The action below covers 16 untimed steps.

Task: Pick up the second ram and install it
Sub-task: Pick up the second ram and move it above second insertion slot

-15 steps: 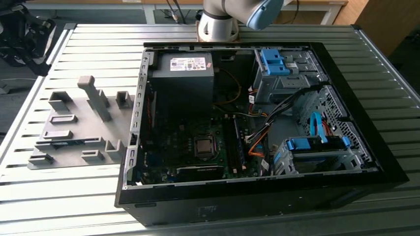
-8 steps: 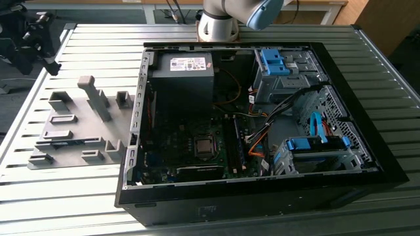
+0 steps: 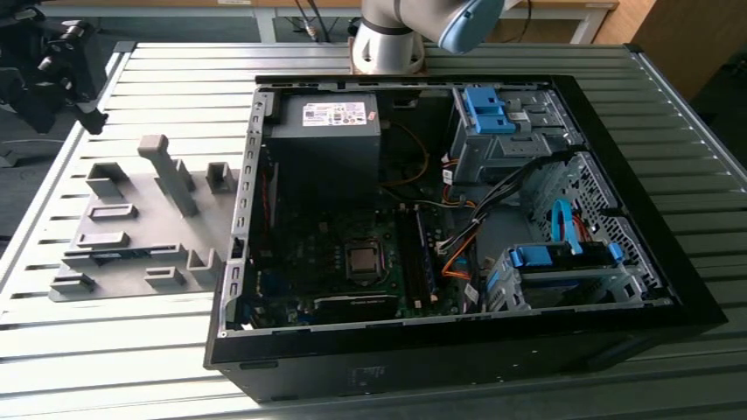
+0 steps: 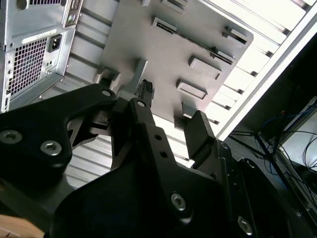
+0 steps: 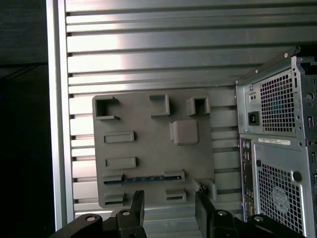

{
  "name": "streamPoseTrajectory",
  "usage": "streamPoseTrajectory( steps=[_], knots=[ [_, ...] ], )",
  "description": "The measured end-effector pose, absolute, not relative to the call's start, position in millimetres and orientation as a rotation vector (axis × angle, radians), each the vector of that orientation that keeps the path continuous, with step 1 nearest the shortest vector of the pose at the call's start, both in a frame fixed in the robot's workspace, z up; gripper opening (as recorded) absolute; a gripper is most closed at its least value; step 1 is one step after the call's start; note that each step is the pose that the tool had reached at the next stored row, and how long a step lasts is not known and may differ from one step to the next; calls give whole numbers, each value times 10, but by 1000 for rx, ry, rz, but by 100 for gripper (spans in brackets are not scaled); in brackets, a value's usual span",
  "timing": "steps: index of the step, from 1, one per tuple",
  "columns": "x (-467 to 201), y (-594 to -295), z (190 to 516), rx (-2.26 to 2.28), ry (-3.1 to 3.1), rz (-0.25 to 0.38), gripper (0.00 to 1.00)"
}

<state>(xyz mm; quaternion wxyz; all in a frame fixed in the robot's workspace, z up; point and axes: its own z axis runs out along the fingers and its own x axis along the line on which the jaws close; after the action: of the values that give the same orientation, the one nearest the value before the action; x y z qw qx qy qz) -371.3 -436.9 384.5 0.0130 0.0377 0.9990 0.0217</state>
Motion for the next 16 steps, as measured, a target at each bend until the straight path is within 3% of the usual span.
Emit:
streamPoseTrajectory(
  steps=[11, 12, 13, 16],
  knots=[
    [-3722, -4369, 3845, 118, 3112, 68, 53],
    [-3729, -4369, 3845, 118, 3113, 68, 16],
    [-3730, -4369, 3845, 118, 3113, 68, 11],
    [-3732, -4369, 3846, 118, 3113, 68, 11]
  ],
)
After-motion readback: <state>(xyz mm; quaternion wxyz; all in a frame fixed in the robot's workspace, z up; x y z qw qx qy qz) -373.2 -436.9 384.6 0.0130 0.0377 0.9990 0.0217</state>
